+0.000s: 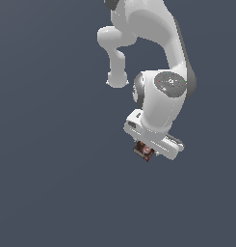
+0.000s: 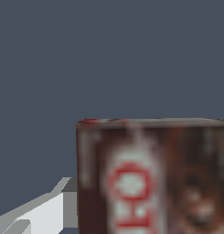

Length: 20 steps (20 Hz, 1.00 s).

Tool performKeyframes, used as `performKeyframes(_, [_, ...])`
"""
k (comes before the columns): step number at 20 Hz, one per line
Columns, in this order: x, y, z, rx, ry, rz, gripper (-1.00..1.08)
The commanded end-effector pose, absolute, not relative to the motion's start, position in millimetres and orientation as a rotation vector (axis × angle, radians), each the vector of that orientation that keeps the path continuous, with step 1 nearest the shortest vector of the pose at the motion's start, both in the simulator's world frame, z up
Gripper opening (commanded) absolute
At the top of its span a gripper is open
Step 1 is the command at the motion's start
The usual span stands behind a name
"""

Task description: Pick up the object and move it to a goal position.

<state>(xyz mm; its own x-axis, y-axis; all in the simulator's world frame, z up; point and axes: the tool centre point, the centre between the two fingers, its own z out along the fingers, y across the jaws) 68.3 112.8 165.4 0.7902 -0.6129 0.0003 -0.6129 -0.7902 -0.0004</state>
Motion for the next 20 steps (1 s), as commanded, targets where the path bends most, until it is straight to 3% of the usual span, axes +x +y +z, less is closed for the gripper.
performKeyframes(1, [71,116,194,-2.973,1.018,0.0,-1.0])
performKeyframes(10, [81,128,281,-2.973,1.018,0.0,-1.0])
performKeyframes(20, [88,135,323,-2.973,1.017,0.0,-1.0])
